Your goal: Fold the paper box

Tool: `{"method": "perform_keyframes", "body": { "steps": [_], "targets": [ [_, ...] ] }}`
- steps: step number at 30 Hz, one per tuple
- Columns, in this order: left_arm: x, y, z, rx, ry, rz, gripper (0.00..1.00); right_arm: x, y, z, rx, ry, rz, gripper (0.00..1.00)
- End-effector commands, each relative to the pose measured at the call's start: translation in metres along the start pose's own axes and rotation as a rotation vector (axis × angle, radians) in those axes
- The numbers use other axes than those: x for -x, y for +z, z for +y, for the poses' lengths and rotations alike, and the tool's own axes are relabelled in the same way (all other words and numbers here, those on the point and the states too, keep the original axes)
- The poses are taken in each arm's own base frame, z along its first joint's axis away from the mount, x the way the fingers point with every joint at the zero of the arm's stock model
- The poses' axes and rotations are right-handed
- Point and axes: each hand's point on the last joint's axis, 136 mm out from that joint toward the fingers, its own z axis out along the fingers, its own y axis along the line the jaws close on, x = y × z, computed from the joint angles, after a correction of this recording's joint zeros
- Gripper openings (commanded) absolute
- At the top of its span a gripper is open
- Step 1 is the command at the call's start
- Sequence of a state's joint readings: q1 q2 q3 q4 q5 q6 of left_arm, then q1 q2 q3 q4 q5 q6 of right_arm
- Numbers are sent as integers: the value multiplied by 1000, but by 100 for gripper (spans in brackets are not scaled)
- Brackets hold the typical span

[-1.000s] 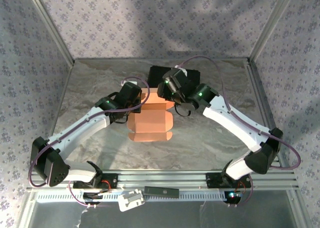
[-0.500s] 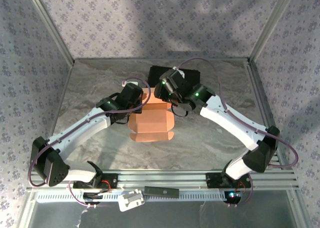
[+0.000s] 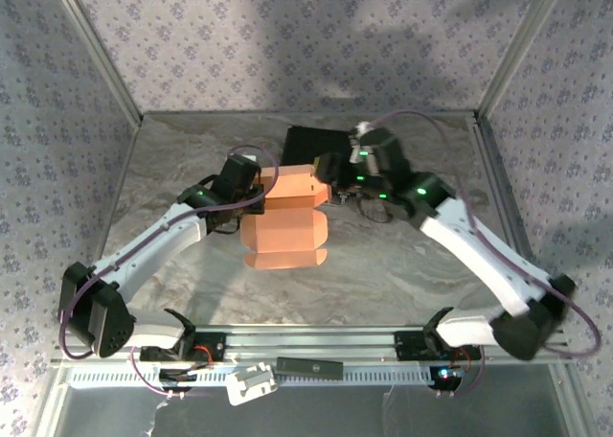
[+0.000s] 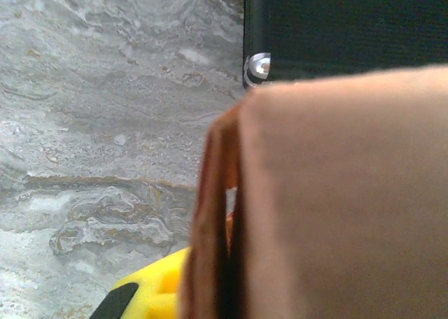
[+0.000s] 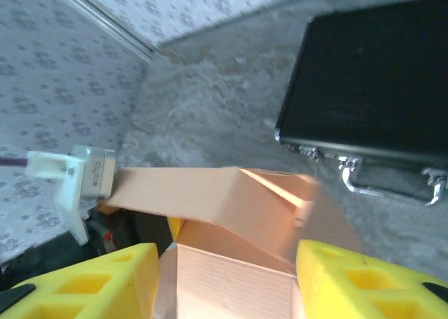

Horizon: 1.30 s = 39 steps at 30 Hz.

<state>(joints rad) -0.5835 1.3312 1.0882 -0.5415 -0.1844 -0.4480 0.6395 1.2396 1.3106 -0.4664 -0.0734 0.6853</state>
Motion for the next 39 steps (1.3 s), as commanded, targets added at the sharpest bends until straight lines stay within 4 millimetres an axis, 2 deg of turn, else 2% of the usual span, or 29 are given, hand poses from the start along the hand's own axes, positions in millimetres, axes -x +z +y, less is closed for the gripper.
{"method": "perform_keyframes", "body": {
  "steps": [1,4,6,9,13,16,24,30,39],
  "targets": [
    [23,0,-18,-184,45,-20,0,9,-33,-2,252,-133,-59,56],
    [33,4,-23,-262,87,1,0,7,-44,-32,294,-143,-99,55],
    [38,7,-27,-295,123,18,0,3,-41,-48,313,-147,-104,52],
    [43,13,-32,-328,177,40,0,-5,-24,-67,320,-160,-85,48],
    [48,24,-32,-380,191,57,0,-13,1,-74,359,-197,-35,44],
    [49,30,-35,-417,196,73,0,-18,13,-69,409,-225,11,43],
    [48,42,-40,-447,196,105,0,-22,24,-53,439,-307,64,42],
    [48,42,-42,-455,196,110,0,-30,36,-43,456,-352,122,41],
    [49,39,-42,-450,191,112,0,-37,39,-28,454,-405,146,40]
  ]
}}
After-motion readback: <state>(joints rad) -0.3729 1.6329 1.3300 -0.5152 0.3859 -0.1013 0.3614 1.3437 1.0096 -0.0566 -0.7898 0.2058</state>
